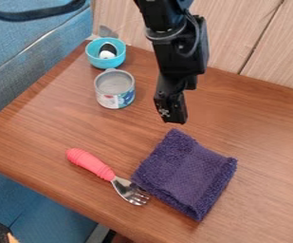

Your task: Moved the black and white object from the blue bowl to the purple towel

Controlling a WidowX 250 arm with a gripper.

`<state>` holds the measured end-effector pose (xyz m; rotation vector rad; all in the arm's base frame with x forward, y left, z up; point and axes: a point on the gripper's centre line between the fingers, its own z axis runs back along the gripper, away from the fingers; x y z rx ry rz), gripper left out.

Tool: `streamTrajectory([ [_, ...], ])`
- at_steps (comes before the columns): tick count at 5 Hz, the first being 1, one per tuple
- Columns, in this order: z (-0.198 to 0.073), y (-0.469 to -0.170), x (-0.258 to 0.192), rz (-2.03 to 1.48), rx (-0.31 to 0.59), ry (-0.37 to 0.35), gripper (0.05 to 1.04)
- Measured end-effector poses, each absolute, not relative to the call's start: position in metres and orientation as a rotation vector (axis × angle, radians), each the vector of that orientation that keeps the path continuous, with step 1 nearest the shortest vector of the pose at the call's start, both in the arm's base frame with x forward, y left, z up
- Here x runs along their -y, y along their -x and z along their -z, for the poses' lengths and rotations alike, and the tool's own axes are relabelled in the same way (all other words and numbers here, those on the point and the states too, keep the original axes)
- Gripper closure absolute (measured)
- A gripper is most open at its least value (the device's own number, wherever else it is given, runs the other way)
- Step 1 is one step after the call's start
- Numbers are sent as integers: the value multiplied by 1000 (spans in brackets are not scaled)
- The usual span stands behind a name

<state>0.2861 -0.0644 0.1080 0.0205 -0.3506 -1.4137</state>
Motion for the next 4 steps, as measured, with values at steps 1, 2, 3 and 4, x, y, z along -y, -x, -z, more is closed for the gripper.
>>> streamTrajectory([
  [1, -100, -285, 64, 1408, 321, -1, 83],
  [2, -100, -303, 42, 1332, 292, -3, 84],
  [3, -104, -331, 19, 1246, 280, -32, 84],
  [4, -106, -360, -12, 1123, 273, -58, 84],
])
